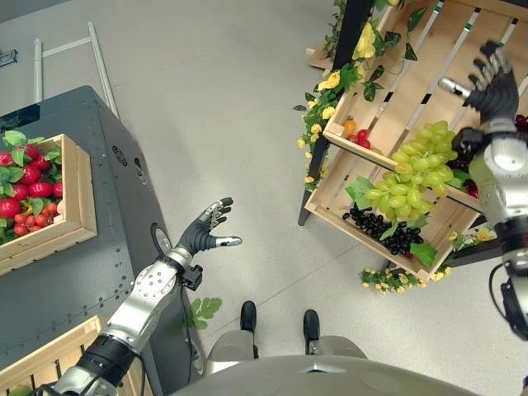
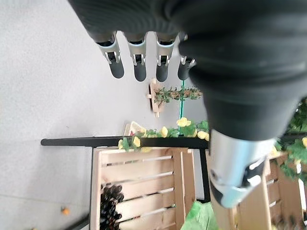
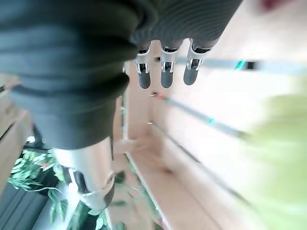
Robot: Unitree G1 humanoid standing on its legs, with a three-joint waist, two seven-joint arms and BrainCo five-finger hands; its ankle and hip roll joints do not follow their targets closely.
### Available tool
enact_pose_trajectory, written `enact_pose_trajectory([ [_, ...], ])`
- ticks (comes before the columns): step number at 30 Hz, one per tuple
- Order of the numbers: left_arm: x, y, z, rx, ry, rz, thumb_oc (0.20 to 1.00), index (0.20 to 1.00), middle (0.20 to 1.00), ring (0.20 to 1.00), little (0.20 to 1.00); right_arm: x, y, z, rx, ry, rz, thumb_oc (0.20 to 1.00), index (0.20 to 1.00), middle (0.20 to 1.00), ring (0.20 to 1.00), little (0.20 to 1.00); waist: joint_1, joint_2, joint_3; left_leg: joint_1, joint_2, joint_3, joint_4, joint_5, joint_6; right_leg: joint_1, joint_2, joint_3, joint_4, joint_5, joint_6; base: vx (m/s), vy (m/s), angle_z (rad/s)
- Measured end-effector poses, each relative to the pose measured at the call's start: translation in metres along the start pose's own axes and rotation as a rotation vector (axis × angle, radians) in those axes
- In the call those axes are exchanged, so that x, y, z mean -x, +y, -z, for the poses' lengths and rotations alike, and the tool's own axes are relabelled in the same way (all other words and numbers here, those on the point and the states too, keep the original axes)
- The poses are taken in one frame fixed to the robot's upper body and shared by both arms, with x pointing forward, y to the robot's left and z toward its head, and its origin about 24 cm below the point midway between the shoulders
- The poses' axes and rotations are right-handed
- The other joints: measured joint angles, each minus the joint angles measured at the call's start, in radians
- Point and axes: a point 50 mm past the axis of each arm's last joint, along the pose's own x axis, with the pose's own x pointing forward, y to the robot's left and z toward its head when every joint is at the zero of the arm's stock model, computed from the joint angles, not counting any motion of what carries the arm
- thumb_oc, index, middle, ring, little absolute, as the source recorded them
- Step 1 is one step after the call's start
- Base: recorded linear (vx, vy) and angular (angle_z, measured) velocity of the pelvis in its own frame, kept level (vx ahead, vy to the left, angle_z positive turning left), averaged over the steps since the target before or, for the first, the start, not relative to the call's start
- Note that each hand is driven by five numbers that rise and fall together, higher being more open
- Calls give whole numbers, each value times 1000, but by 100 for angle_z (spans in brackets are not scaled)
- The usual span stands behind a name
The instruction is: Pick up the fruits from the basket on one side to the basket on the other side
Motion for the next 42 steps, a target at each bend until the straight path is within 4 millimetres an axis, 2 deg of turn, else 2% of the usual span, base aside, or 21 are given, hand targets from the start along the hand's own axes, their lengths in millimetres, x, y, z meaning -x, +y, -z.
enact_pose_trajectory([
  [1,1,1,1,6,-2,-11,1000,1000,1000,1000,1000,9,2,3,-30,-6,-3,1000,1000,1000,1000,1000,-2,-3,-1,4,0,3,0,-2,1,3,0,0,0,0,0,6,16,-9],
  [5,2,7,-1,-11,-10,-41,1000,1000,1000,1000,1000,16,12,-5,-67,-58,-61,1000,1000,1000,1000,1000,-20,-16,0,7,0,11,0,-3,1,4,0,2,0,0,-1,0,8,-2],
  [10,5,11,-1,-8,-15,-72,1000,1000,1000,1000,1000,48,19,15,-119,-5,-120,1000,1000,1000,1000,1000,-18,-32,-3,23,0,18,0,-9,3,20,-2,3,0,-2,-1,0,0,0],
  [16,13,24,1,26,-24,-192,1000,1000,1000,1000,1000,73,23,24,-178,14,-152,1000,1000,1000,1000,1000,-21,-47,-13,35,0,20,0,-12,3,31,-2,6,0,-4,-2,0,0,0],
  [19,14,24,2,6,-24,-207,1000,1000,1000,1000,1000,84,29,33,-220,43,-155,1000,1000,1000,1000,1000,-20,-52,-25,42,-1,22,0,-19,3,35,-3,10,0,-5,-3,9,7,-4],
  [26,17,17,8,45,-27,-229,1000,1000,1000,1000,1000,103,30,45,-392,63,-141,1000,1000,1000,1000,1000,-22,-61,-61,44,-1,26,0,-22,3,33,-2,21,0,-7,-4,5,4,-4],
  [33,21,23,7,57,-46,-300,1000,1000,1000,1000,1000,114,30,56,-423,104,-127,1000,1000,1000,1000,1000,-22,-70,-87,49,0,27,0,-22,3,37,-2,21,0,-8,-4,0,0,0],
  [42,26,22,10,59,-45,-306,1000,1000,1000,1000,1000,119,27,69,-420,149,-143,1000,1000,1000,1000,1000,-22,-72,-117,57,1,42,-1,-35,7,37,-2,28,0,-11,-5,1,-1,0],
])
